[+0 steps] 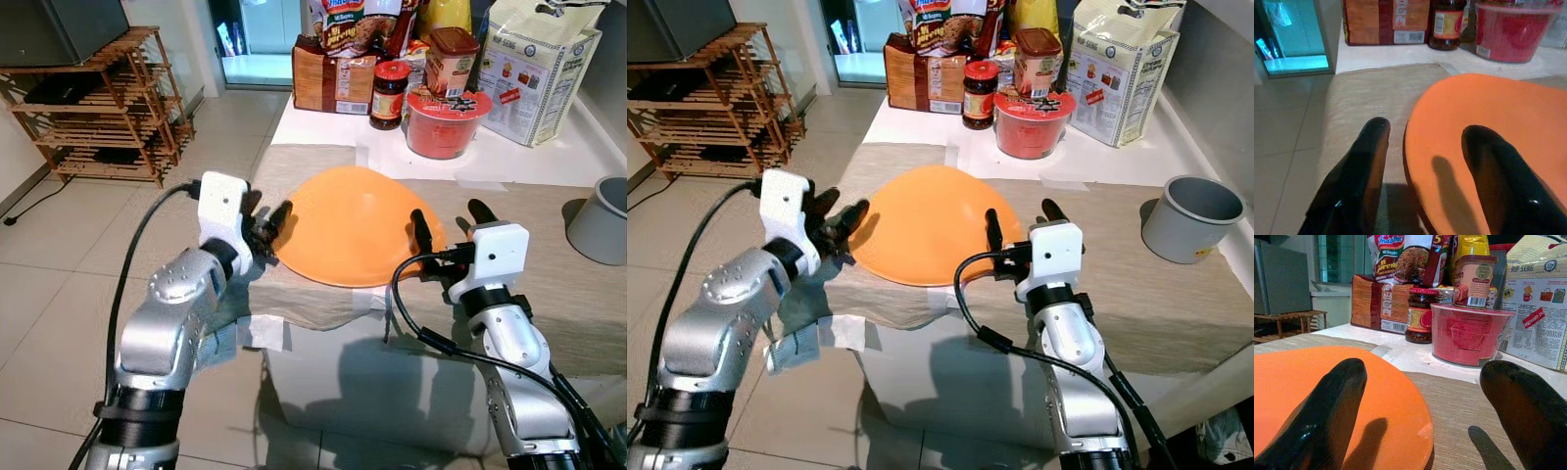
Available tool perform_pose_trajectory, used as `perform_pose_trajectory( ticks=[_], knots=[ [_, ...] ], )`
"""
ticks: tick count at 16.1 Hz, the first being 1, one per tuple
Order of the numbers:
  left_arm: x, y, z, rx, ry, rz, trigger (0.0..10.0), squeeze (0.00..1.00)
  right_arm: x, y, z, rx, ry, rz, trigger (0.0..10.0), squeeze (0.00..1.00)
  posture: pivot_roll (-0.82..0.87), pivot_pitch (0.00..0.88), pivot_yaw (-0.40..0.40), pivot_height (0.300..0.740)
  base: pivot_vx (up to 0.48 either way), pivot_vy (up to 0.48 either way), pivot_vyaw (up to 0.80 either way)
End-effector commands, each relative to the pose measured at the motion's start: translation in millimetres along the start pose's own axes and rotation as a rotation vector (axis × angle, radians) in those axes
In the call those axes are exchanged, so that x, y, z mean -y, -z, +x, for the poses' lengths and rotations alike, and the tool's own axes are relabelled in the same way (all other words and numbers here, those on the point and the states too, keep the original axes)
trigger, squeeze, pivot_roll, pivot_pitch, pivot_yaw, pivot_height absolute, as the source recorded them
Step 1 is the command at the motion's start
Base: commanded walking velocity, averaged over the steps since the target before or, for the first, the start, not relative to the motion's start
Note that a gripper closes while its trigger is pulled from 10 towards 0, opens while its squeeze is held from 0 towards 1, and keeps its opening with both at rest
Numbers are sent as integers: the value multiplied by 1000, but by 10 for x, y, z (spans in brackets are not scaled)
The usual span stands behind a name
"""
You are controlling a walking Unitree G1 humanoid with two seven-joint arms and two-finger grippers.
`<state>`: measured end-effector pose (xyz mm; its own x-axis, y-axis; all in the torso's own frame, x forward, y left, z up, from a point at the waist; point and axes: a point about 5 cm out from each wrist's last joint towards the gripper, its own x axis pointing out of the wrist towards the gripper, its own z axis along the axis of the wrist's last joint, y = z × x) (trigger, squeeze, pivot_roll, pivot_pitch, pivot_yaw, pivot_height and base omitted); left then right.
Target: Setting the table
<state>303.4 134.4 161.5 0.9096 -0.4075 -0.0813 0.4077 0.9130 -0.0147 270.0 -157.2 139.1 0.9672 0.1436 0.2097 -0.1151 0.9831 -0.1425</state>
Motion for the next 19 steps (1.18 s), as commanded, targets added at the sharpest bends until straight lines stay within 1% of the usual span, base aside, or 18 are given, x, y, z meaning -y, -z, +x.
perform_pose_trajectory(
  ticks=[1,3,4,5,6,8,9,10,11,12,15,17,19],
  knots=[
    [-46,34,-30,2,-35,18,10000,1000,-34,-4,1,10,-17,-5,10000,0,-85,0,68,736,0,0,0],
    [-92,69,-74,21,-75,34,10000,1000,-26,0,-5,9,-16,-4,10000,0,-85,0,68,736,0,0,0],
    [-81,127,-117,14,-84,27,10000,1000,-17,6,-12,8,-12,-5,10000,0,-87,0,71,736,0,0,0],
    [-73,144,-129,12,-85,26,10000,1000,-15,7,-15,8,-11,-5,10000,0,-87,0,71,736,0,0,0],
    [-21,135,-159,29,-77,7,10000,1000,-3,3,-26,13,-3,-11,10000,0,-87,0,73,736,0,0,0],
    [-22,117,-145,39,-78,13,10000,1000,-5,-2,-33,17,-4,-15,10000,0,-88,0,71,736,0,0,0],
    [-36,108,-127,37,-78,5,10000,1000,-8,-11,-29,21,-5,-19,10000,0,-88,0,71,736,0,0,0],
    [-64,108,-93,18,-87,-22,10000,1000,-7,-22,-20,27,-8,-21,10000,0,-90,0,70,736,0,0,0],
    [-78,105,-76,14,-94,-37,10000,667,-5,-24,-17,28,-9,-23,10000,0,-92,0,69,736,0,0,0],
    [-142,82,-28,7,-124,-91,10000,0,0,-21,-16,30,-10,-25,10000,0,-96,0,67,736,0,0,0],
    [-275,115,53,-35,-163,-214,10000,0,5,-21,-24,29,-11,-29,10000,0,-106,0,66,736,0,0,0],
    [-348,162,90,-63,-182,-279,10000,0,8,-25,-33,28,-10,-31,10000,0,-112,0,65,736,0,0,0],
    [-408,247,129,-123,-175,-318,10000,0,16,-30,-47,27,-10,-34,10000,0,-117,0,62,736,0,0,0]
  ],
)
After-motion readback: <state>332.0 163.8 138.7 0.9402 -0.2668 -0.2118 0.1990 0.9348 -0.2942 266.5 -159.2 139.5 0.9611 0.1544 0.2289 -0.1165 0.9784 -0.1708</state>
